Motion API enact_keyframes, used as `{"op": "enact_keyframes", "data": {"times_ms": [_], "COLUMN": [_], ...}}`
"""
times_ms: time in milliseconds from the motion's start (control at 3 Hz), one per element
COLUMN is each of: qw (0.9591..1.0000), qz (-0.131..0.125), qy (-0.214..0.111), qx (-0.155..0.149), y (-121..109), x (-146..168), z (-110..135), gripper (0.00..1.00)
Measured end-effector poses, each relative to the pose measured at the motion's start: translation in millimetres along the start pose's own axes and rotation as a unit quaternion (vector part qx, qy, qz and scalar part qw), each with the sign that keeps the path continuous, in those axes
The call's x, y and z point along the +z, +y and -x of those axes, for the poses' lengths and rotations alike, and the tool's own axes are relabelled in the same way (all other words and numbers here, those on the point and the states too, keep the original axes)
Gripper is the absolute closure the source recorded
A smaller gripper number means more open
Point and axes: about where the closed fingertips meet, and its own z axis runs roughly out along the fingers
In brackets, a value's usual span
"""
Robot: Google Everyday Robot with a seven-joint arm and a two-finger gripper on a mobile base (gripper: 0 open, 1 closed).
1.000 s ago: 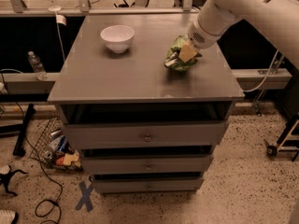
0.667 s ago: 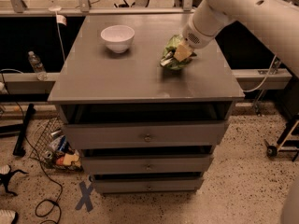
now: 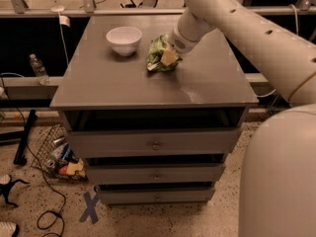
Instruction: Move green jalapeno chip bag near white bowl
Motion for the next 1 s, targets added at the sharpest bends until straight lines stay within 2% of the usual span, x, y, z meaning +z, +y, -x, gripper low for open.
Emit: {"op": "enact_keyframes", "data": {"times_ms": [333,1000], "qw": [0.9999,0.9997], "qz": [0.011,0.018], "qy": [-0.003,-0.013], "qx": [-0.006,-0.007], "y": [1,-1], "x": [13,19], "z": [9,19], "gripper": [1.00,1.00]}}
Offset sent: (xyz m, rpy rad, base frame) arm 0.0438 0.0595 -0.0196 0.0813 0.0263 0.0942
